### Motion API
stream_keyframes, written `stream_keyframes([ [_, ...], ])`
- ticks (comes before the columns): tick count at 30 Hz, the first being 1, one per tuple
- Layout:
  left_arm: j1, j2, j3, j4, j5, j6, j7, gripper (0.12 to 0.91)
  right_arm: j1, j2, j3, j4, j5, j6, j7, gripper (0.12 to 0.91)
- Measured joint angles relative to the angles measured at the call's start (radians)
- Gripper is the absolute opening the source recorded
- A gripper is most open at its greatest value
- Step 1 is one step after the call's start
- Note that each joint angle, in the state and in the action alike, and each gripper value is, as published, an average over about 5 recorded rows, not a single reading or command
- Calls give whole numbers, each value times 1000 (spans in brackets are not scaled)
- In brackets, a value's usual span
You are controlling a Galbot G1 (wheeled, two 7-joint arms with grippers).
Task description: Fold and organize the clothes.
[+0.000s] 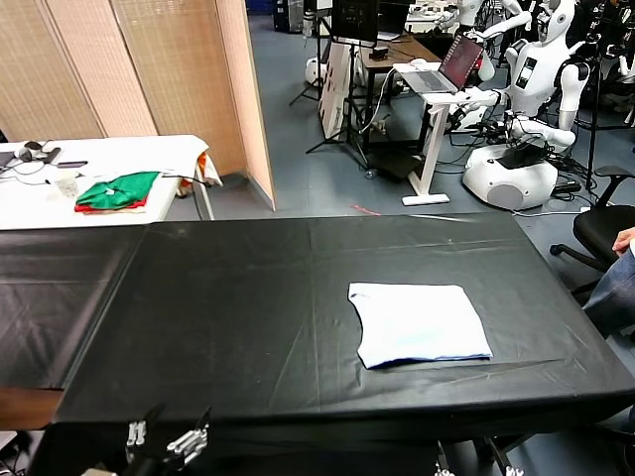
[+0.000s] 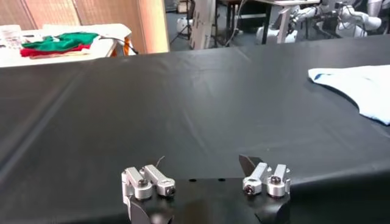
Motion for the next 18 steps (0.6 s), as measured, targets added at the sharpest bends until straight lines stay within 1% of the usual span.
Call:
stream_keyframes([
  [18, 11, 0, -1, 1, 0, 4, 11, 907, -2, 0, -4, -1, 2, -6, 0, 907],
])
